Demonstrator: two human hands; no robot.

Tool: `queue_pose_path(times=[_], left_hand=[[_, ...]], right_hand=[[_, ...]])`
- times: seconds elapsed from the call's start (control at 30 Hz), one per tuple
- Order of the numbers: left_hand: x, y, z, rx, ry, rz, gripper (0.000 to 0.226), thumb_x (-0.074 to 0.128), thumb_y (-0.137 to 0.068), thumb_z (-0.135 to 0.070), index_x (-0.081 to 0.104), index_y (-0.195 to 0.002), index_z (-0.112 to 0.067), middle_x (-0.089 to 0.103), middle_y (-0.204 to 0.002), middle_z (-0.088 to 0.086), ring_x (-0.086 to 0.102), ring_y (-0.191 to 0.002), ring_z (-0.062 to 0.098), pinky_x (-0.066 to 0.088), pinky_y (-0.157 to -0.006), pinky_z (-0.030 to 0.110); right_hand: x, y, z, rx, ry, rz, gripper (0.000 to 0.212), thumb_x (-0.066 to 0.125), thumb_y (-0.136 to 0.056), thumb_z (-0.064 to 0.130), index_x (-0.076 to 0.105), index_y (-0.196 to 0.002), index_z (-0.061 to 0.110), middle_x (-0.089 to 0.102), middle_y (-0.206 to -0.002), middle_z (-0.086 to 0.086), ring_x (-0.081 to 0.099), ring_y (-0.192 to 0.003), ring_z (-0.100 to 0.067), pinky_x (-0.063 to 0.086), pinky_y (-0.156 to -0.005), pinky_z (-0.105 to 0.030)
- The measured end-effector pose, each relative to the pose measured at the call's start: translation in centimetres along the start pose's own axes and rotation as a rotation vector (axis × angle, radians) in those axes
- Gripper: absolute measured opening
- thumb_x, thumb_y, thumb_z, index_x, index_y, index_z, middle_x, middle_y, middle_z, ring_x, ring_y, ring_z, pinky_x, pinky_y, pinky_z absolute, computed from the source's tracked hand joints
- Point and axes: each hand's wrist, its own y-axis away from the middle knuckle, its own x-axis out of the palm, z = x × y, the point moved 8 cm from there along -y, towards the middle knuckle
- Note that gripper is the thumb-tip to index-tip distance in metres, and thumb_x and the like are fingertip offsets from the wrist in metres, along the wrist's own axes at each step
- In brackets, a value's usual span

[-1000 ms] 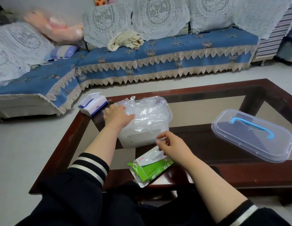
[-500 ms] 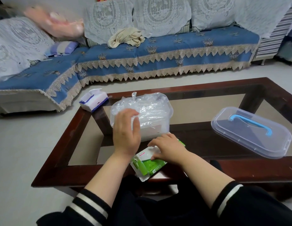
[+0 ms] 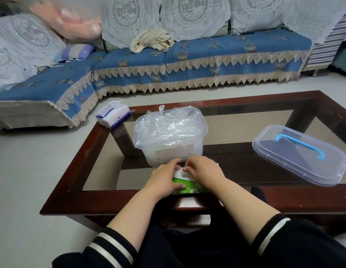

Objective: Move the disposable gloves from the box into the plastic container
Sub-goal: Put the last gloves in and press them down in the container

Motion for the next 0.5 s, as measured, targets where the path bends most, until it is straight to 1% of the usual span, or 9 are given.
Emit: queue_pose_path(times=[0.1, 0.17, 0.2, 0.27, 0.3, 0.37, 0.4, 0.43, 0.5], left_hand=[[-0.2, 0.1, -0.3, -0.001, -0.004, -0.002, 0.086, 0.081, -0.071, -0.034, 0.033, -0.142, -0.035, 0.055, -0.128, -0.014, 0.046, -0.121, 0.013, 0.035, -0.103, 0.031], [-0.3, 0.2, -0.6, -0.013, -0.017, 0.005, 0.084, 0.080, -0.072, -0.034, 0.033, -0.142, -0.035, 0.054, -0.125, -0.010, 0.047, -0.120, 0.016, 0.037, -0.101, 0.032], [-0.4, 0.2, -0.8, -0.017, -0.032, 0.001, 0.084, 0.080, -0.073, -0.035, 0.033, -0.142, -0.034, 0.054, -0.121, -0.007, 0.047, -0.119, 0.018, 0.038, -0.099, 0.032], [-0.4, 0.3, -0.8, -0.014, -0.041, -0.004, 0.083, 0.080, -0.072, -0.035, 0.034, -0.141, -0.034, 0.055, -0.115, -0.008, 0.048, -0.115, 0.019, 0.038, -0.097, 0.031], [-0.3, 0.4, -0.9, -0.005, -0.032, -0.004, 0.082, 0.080, -0.071, -0.035, 0.036, -0.140, -0.033, 0.055, -0.116, -0.010, 0.048, -0.115, 0.017, 0.038, -0.098, 0.031], [0.1, 0.2, -0.3, -0.012, 0.004, 0.019, 0.078, 0.080, -0.072, -0.037, 0.040, -0.138, -0.029, 0.056, -0.123, -0.012, 0.048, -0.117, 0.013, 0.038, -0.100, 0.032], [0.2, 0.2, -0.2, -0.012, 0.039, 0.018, 0.072, 0.078, -0.074, -0.038, 0.043, -0.136, -0.027, 0.057, -0.124, -0.012, 0.049, -0.116, 0.011, 0.040, -0.101, 0.033], [-0.1, 0.1, -0.2, -0.005, 0.089, -0.016, 0.062, 0.075, -0.078, -0.040, 0.048, -0.133, -0.026, 0.059, -0.122, -0.011, 0.053, -0.114, 0.010, 0.042, -0.101, 0.033], [-2.0, 0.4, -1.2, 0.039, 0.214, -0.185, 0.029, 0.059, -0.091, -0.041, 0.062, -0.115, -0.024, 0.066, -0.111, -0.010, 0.060, -0.108, 0.010, 0.046, -0.096, 0.032]], right_hand=[[-1.0, 0.1, 0.3, -0.032, -0.099, -0.112, 0.018, 0.055, -0.094, 0.029, 0.063, -0.092, 0.014, 0.064, -0.095, -0.002, 0.055, -0.095, -0.021, 0.039, -0.075, -0.033], [-2.2, 0.5, 0.7, -0.068, -0.234, -0.233, 0.017, 0.054, -0.095, 0.025, 0.064, -0.094, 0.012, 0.065, -0.095, -0.002, 0.056, -0.093, -0.020, 0.042, -0.078, -0.032], [-3.1, 0.9, 0.8, -0.085, -0.335, -0.323, 0.017, 0.054, -0.095, 0.024, 0.065, -0.094, 0.011, 0.065, -0.094, -0.001, 0.057, -0.091, -0.018, 0.042, -0.079, -0.029], [-5.0, 2.1, 0.5, -0.133, -0.522, -0.547, 0.025, 0.049, -0.095, 0.029, 0.066, -0.093, 0.011, 0.066, -0.091, 0.001, 0.058, -0.088, -0.012, 0.042, -0.079, -0.019], [-5.8, 2.7, 0.1, -0.143, -0.588, -0.648, 0.028, 0.046, -0.095, 0.032, 0.066, -0.093, 0.013, 0.066, -0.091, 0.002, 0.058, -0.087, -0.009, 0.043, -0.079, -0.016], [-7.1, 3.7, -0.9, -0.132, -0.702, -0.784, 0.017, 0.047, -0.097, 0.028, 0.063, -0.094, 0.022, 0.066, -0.092, 0.006, 0.059, -0.089, -0.002, 0.043, -0.082, -0.013], [-7.5, 4.0, -1.4, -0.117, -0.746, -0.821, 0.013, 0.048, -0.098, 0.024, 0.060, -0.093, 0.028, 0.065, -0.093, 0.010, 0.058, -0.090, 0.002, 0.043, -0.082, -0.012], [-7.9, 4.2, -1.7, -0.102, -0.776, -0.847, 0.015, 0.049, -0.098, 0.021, 0.057, -0.093, 0.032, 0.064, -0.093, 0.013, 0.058, -0.089, 0.005, 0.042, -0.081, -0.011], [-8.3, 4.5, -2.2, -0.089, -0.793, -0.866, 0.018, 0.048, -0.097, 0.018, 0.053, -0.091, 0.034, 0.063, -0.091, 0.014, 0.058, -0.087, 0.009, 0.041, -0.079, -0.008]])
